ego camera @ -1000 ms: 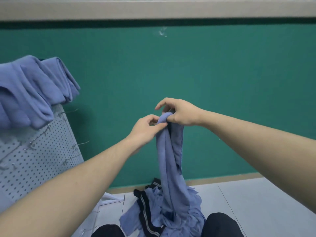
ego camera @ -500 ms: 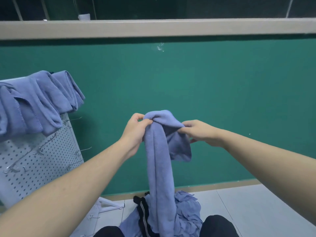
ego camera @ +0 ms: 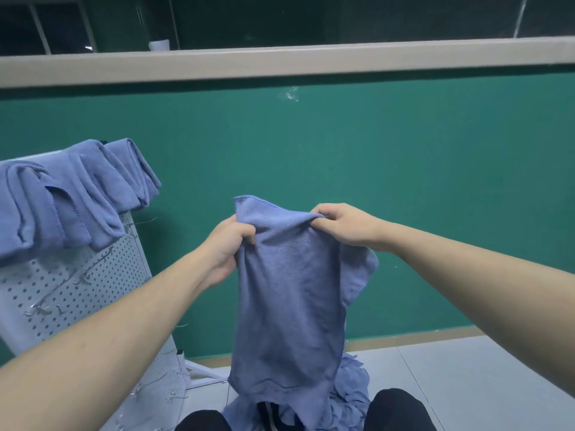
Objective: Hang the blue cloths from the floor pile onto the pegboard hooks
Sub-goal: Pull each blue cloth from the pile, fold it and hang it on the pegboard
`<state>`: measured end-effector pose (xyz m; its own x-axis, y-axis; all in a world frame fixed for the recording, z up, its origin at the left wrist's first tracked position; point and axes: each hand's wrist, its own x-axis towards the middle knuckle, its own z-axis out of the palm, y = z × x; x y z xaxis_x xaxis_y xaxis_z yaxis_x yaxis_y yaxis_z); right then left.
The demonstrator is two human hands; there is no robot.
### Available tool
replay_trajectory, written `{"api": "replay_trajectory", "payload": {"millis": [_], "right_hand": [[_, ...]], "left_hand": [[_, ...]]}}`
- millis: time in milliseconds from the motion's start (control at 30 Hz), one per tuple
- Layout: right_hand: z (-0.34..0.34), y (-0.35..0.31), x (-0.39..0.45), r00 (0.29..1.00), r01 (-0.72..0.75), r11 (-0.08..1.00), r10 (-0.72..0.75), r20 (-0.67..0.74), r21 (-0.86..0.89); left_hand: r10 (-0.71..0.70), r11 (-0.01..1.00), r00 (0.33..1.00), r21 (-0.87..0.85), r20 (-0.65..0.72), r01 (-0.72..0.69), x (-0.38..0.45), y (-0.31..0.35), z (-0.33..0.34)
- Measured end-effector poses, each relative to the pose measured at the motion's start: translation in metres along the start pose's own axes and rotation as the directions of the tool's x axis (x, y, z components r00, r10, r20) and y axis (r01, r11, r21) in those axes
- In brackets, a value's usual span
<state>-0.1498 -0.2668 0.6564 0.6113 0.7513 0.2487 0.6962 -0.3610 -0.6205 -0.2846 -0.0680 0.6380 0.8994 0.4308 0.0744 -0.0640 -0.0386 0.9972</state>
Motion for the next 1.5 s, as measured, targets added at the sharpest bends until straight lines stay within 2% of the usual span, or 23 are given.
{"api": "replay_trajectory", "payload": {"millis": [100, 200, 333, 467, 567, 733, 867, 933, 1100, 1200, 1333, 1400, 1500], "right_hand": [[-0.007, 0.000, -0.003, 0.998, 0.036, 0.972, -0.023, 0.059, -0.234], [-0.011, 0.007, -0.008, 0.994, -0.013, 0.914, 0.056, 0.096, -0.405], [-0.019, 0.018, -0.014, 0.987, -0.103, 0.910, 0.143, 0.073, -0.401], [-0.030, 0.033, -0.015, 0.968, -0.156, 0.911, 0.218, 0.125, -0.381], [-0.034, 0.042, -0.015, 0.958, -0.182, 0.925, 0.243, 0.153, -0.332], [-0.039, 0.049, -0.014, 0.958, -0.198, 0.966, 0.227, 0.176, -0.169], [-0.040, 0.057, -0.015, 0.970, -0.228, 0.974, 0.226, 0.088, 0.004], [-0.041, 0.060, -0.015, 0.974, -0.224, 0.970, 0.219, 0.064, 0.091], [-0.039, 0.051, -0.015, 0.956, -0.287, 0.955, 0.281, 0.086, 0.072], [-0.037, 0.043, -0.016, 0.938, -0.341, 0.930, 0.326, 0.120, 0.140], [-0.031, 0.038, -0.012, 0.918, -0.393, 0.872, 0.389, 0.077, 0.290], [-0.027, 0.034, -0.008, 0.902, -0.411, 0.792, 0.426, 0.074, 0.452], [-0.023, 0.025, -0.009, 0.894, -0.418, 0.642, 0.416, 0.166, 0.642]], "left_hand": [[0.020, 0.998, 0.999, -0.060, -0.044, -0.023, 0.000, 0.002, -0.004], [0.031, 0.996, 0.997, -0.084, -0.075, -0.037, 0.001, 0.003, -0.010], [0.067, 0.995, 0.993, -0.066, -0.095, -0.074, 0.003, 0.001, -0.018], [0.138, 0.989, 0.973, -0.024, -0.182, -0.145, 0.003, -0.002, -0.020], [0.198, 0.979, 0.949, -0.006, -0.246, -0.206, 0.007, -0.007, -0.023], [0.167, 0.985, 0.946, 0.015, -0.278, -0.170, 0.006, -0.011, -0.024], [0.117, 0.993, 0.969, 0.036, -0.219, -0.111, 0.001, -0.014, -0.030], [0.096, 0.995, 0.967, 0.032, -0.235, -0.091, 0.001, -0.015, -0.031], [0.072, 0.994, 0.961, 0.093, -0.266, -0.049, 0.003, -0.019, -0.029], [-0.004, 0.995, 0.960, 0.095, -0.279, 0.032, 0.004, -0.019, -0.026], [-0.172, 0.985, 0.946, -0.020, -0.276, 0.174, 0.005, -0.016, -0.020], [-0.239, 0.969, 0.943, -0.115, -0.230, 0.217, 0.005, -0.015, -0.017], [-0.269, 0.955, 0.947, -0.173, -0.176, 0.240, 0.006, -0.015, -0.012]]}}
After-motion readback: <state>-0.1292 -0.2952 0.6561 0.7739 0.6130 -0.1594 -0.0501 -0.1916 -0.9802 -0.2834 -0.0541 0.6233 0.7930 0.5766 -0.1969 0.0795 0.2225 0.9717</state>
